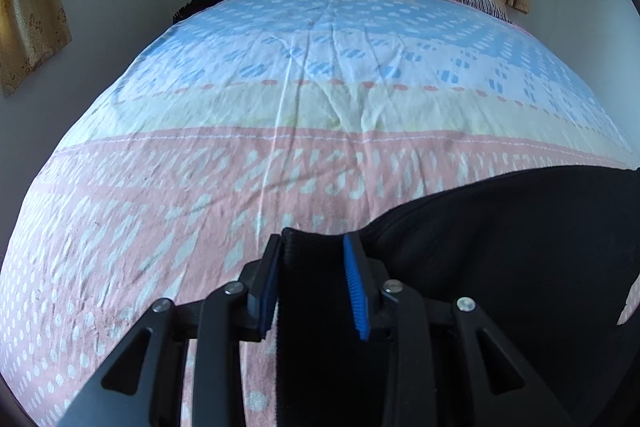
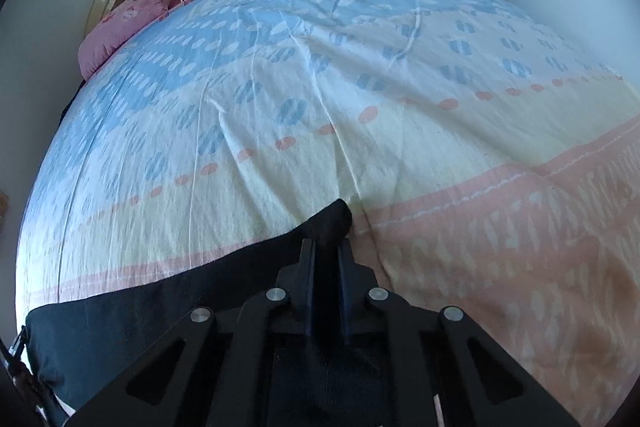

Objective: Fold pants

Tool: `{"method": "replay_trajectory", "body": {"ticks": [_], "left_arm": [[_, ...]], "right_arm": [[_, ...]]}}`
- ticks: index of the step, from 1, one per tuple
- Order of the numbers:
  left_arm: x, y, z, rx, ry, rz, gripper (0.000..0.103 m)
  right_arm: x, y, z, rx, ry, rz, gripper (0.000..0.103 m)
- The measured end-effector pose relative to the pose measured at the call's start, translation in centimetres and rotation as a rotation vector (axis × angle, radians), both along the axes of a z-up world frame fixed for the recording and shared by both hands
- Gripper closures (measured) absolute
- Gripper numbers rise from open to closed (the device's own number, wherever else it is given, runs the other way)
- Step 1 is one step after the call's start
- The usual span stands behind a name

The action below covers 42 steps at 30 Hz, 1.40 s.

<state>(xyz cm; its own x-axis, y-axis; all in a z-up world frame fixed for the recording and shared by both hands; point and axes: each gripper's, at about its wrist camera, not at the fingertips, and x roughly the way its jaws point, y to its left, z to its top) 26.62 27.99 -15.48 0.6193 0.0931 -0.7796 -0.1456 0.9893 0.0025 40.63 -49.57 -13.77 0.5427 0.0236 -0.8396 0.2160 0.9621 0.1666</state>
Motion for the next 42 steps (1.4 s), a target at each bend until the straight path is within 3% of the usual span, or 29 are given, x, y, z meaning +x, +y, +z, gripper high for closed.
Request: {"method": "replay_trajectory", "body": {"ticks": [3,5,7,18,25,36,37,40,42], "left_arm": [[0.2,-0.2,0.3,0.023,0.010,-0.028,0.074],[0.0,-0.4,0.7,0.040,0.005,-0.059,0.086],[-0.4,-0.6,1.2,0.050,-0.006,-0.070,0.087],[-7.0,1.8,5.8,-0.142,-0.216,-0.078,0.088],[-12.3,1.3,6.2,-0.205,-0.289,-0.151,0.088],[-17.4,1.0,2.1,-0.212,-0.244,-0.192,0.088],[-17.7,0.9,1.9,-0.211,-0.240,-0.194,0.088],[-18.0,0.8,1.8,-0.214,-0.251,-0.193,0.088],[-18.1,0.9,2.0,-0.221,-0.260,-0.193,0.088]], "right_arm": [[-1.8,0.0,1.8,-0.019,-0.053,-0.016,0.093],[-3.2,-0.2,3.2,-0.019,-0.095,-0.018,0.093],[-4.8,-0.2,4.6,-0.025,-0.137,-0.007,0.094],[-14.4,-0.3,8.5,-0.053,-0.280,0.023,0.094],[-20.8,-1.3,7.5,-0.062,-0.300,0.004,0.094],[-27.8,-2.5,3.6,-0.048,-0.229,0.004,0.093],[-28.3,-2.7,4.0,-0.041,-0.234,-0.003,0.084],[-29.7,-2.3,5.7,-0.089,-0.251,-0.038,0.041],[-30.7,-1.0,7.6,-0.140,-0.280,-0.025,0.041]]}}
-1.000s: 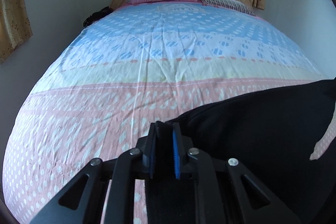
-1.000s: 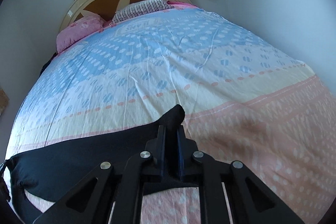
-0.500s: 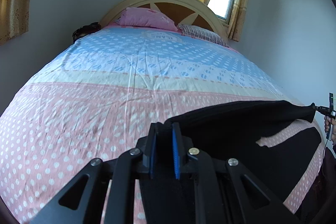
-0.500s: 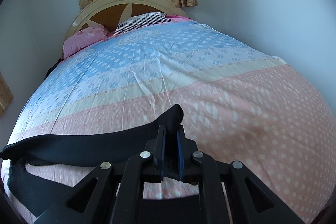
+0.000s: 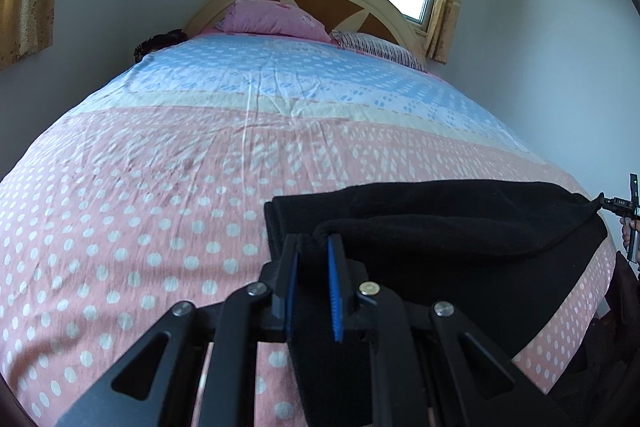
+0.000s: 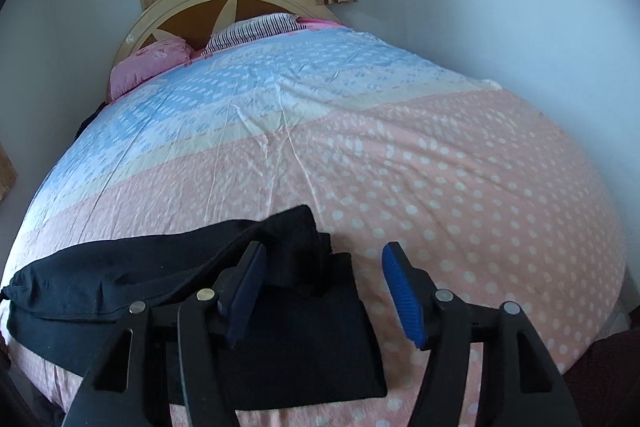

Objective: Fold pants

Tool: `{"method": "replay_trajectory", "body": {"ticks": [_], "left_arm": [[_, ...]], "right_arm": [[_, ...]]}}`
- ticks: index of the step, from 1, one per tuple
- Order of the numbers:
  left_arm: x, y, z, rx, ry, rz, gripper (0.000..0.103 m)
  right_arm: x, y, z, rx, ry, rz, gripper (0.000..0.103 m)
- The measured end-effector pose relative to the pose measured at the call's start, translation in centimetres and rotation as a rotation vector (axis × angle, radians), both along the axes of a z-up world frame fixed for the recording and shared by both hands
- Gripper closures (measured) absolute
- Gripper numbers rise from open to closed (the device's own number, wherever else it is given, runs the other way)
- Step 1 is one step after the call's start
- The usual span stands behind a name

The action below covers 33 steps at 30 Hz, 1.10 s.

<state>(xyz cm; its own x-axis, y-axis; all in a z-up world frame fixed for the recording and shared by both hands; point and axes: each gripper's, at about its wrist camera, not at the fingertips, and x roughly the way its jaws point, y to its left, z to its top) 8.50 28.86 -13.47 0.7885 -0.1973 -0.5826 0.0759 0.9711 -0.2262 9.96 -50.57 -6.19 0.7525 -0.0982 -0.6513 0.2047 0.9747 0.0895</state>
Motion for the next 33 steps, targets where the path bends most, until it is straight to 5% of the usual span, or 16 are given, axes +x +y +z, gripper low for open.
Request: {"method": "replay_trajectory", "body": {"ticks": [6,14,23,25,29,33], "left_arm": [[-0.3,0.0,-0.2,0.000,-0.006,-0.003,0.088],[-0.6,-0.3,-0.4,0.014,-0.010,-0.001,0.088],[-0.5,0.1,-0.8,-0.024,0.000,-0.003,0.088],[-0.4,0.2,-0.9,-0.031,0.003,-0.005,0.088],[-0.4,0.3,-0.9,-0.028,0.005,-0.005,0.088],[-0.8,-0.1,0.2,0.016,-0.026,-0.011,0.088]], "right_arm": [[-0.5,11.1,2.7,-0.195,-0.023,0.244,0.041],[1.2,30.4,-3.8,-0.337,0.103,0.707,0.042],[1.6,39.1,-8.0,-0.389,0.133,0.894,0.047],[2.2,39.4,-8.5,-0.403,0.141,0.887,0.056],[3.3,40.0,-8.6,-0.386,0.147,0.866,0.094],[2.8,39.5,-6.7,-0.378,0.102,0.859,0.099]]}}
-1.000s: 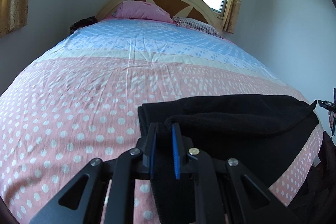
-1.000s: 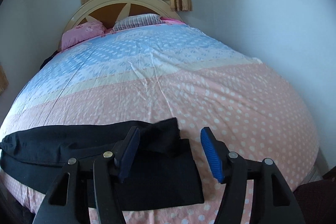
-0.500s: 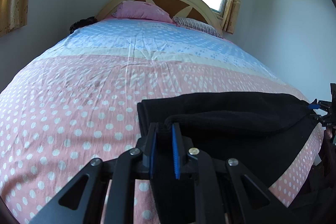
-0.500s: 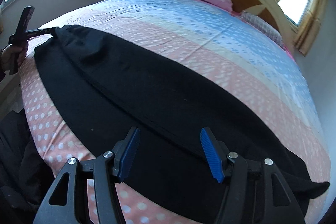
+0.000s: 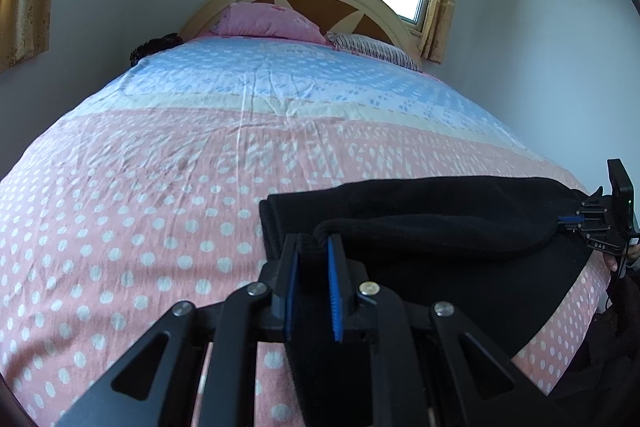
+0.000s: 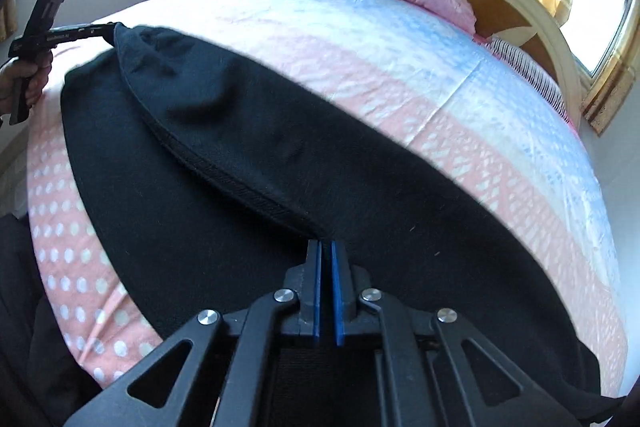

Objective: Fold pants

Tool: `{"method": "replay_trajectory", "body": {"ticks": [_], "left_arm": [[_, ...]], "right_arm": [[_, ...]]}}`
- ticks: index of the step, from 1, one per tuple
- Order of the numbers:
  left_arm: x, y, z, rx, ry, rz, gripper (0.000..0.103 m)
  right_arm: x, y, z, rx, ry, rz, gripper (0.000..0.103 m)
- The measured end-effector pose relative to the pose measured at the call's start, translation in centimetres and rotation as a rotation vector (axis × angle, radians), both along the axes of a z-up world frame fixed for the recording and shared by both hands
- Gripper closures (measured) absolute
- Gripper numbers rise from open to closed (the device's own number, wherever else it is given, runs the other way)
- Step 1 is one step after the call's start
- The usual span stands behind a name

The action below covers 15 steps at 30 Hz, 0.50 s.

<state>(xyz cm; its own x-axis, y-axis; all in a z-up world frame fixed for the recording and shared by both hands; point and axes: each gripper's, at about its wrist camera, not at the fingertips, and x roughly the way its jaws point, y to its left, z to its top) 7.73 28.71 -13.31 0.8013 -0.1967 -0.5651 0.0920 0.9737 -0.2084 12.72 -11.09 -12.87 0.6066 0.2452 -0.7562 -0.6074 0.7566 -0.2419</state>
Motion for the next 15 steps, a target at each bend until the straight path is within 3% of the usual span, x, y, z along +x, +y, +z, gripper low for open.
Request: {"method": "replay_trajectory", "body": {"ticks": [2,4,9,15], "left_arm": [[-0.6,-0.5,1.2,0.050,-0.035,-0.012,0.088],[-1.4,-1.5,2.5,0.153,-0.072,-0.055,0.088],[-2.9,-3.2,3.1,0.298,-0.064,-0.173,0.088],[-4.6,-3.0,2.0,0.307,-0.043,-0.206,0.088]], "right_arm": [[-0.7,-0.6,1.2,0.014,-0.023,-0.004,0.099],[-1.1,-1.4,2.1,0.028,-0.034,-0.008,0.099],[-2.1,-1.9,2.7,0.036,-0.032,-0.001,0.100],[-2.3,-1.8,0.8,-0.019,0.012,0.010,0.100]]}}
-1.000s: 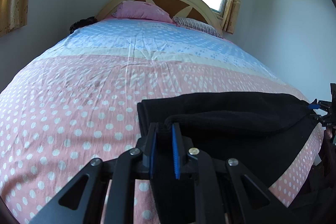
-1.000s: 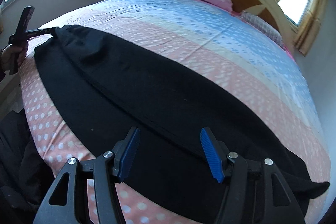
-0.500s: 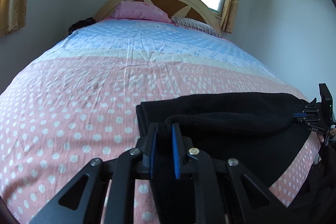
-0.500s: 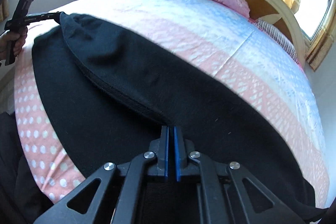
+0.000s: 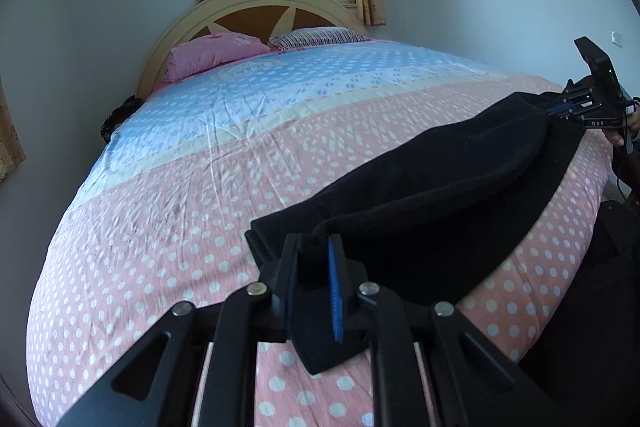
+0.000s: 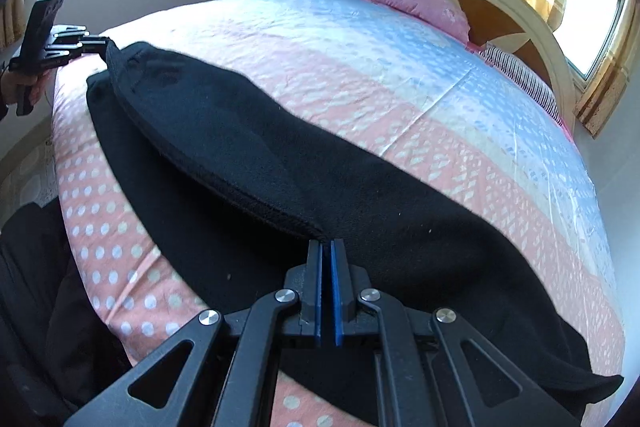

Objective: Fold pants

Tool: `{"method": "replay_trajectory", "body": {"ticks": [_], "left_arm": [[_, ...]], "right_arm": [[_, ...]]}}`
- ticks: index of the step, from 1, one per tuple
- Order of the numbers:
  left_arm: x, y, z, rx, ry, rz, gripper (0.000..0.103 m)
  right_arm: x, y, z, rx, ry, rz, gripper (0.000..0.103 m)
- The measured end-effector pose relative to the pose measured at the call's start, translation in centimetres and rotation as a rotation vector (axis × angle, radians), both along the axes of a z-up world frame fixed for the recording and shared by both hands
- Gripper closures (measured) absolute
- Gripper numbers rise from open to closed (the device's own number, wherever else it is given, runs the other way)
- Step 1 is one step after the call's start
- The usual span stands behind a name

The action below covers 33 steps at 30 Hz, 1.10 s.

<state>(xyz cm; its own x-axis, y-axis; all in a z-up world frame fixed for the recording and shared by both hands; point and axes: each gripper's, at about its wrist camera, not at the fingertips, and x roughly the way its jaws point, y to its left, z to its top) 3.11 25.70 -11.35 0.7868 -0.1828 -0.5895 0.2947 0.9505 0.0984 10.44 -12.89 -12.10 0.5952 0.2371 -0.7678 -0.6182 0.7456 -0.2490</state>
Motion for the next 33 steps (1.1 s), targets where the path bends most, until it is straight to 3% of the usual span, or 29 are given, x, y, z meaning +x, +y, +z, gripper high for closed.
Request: {"method": "replay_trajectory", "body": {"ticks": [6,12,18,26,27,33], "left_arm": [[-1.2,-0.6,-1.1,0.049,0.021,-0.013,0.088],[-1.4,-0.3,-1.8,0.043,0.033,-0.005,0.088],[-2.7,-0.3,-2.1,0.065,0.043,-0.006,0.088],[-3.4,-0.1,-2.9,0.054,0.069,0.001,0.086],[-3.6,0.1,-2.9,0.059,0.072,0.012,0.082],[-4.9,3.2,-2.9,0.040,0.096,0.118,0.082]], "right_arm": [[-1.1,-0.6,0.0,0.008,0.014,0.014,0.100],[-1.4,-0.1,-2.2,-0.027,0.061,0.013,0.100],[-2.1,-0.9,-0.7,0.034,0.052,0.006,0.100],[-2.5,-0.9,-2.1,0.013,0.074,0.009,0.100],[-2.6,-1.1,-2.1,0.016,0.077,0.009,0.100],[-3.1,-1.4,-2.6,0.001,0.064,0.011,0.103]]}}
